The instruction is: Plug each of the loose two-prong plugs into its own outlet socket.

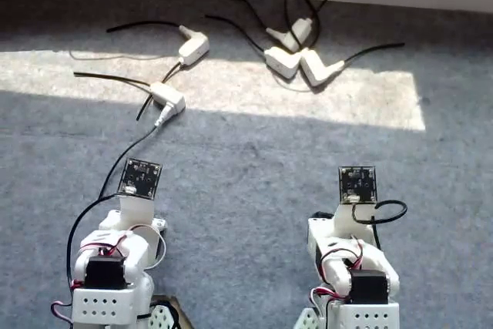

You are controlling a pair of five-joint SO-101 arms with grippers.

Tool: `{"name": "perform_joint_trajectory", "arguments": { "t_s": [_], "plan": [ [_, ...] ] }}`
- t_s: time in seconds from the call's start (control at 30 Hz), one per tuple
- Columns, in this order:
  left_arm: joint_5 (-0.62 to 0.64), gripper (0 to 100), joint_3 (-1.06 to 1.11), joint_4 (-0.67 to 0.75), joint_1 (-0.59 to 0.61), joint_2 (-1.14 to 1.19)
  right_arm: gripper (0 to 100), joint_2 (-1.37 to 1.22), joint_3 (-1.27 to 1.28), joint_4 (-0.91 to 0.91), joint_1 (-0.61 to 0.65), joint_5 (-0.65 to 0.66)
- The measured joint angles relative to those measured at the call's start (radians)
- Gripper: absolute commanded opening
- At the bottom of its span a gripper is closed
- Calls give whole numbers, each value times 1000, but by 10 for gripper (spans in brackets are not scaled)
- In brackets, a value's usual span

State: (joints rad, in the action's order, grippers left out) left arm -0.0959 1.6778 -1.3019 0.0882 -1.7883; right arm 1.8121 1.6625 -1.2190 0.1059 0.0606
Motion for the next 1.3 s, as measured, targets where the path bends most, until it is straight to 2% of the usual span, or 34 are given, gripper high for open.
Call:
{"name": "perform_joint_trajectory", "arguments": {
  "t_s": [1.3],
  "plan": [
    [-6, 98, 3, 0, 2, 0, 7, 0, 0, -18, -6, 15]
  ]
}}
